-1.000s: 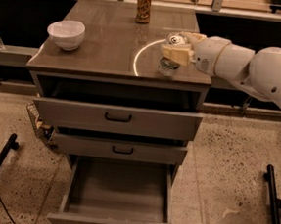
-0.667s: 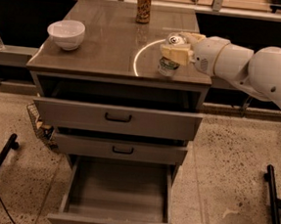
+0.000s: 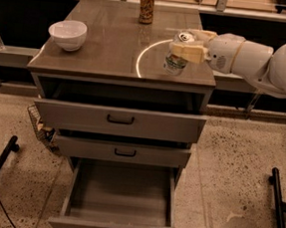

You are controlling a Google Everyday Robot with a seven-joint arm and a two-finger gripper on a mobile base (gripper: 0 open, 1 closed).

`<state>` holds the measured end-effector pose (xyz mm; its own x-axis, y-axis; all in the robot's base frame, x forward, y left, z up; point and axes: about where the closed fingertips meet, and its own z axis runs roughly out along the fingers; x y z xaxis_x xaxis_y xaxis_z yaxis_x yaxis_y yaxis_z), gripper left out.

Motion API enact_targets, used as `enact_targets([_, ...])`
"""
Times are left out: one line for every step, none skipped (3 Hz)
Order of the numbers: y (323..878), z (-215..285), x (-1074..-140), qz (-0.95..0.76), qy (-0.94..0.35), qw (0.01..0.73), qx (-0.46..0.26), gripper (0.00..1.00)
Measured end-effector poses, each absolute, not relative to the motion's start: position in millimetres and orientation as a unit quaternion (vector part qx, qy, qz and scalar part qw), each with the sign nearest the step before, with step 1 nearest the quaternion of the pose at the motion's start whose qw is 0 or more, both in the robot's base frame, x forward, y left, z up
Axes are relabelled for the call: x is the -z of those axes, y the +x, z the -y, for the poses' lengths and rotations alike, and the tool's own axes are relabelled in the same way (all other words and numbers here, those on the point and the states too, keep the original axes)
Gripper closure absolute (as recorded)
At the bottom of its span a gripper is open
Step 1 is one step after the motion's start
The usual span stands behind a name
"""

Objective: Place 7up can into bottom drawer

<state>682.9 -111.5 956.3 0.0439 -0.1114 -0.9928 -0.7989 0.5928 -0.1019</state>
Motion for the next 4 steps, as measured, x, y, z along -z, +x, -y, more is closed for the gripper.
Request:
enact_targets([658.9, 122.6, -947.3, -0.626, -0.397, 0.610, -0.279, 1.00])
enact_targets([623.9, 147.1, -932.8, -0.619, -0.427, 0.599, -0.274, 1.00])
enact_targets([623.9, 147.0, -932.8, -0.619, -0.427, 0.599, -0.274, 1.00])
enact_targets([616.5, 145.1, -923.5, -0.616, -0.438, 0.583, -0.298, 1.00])
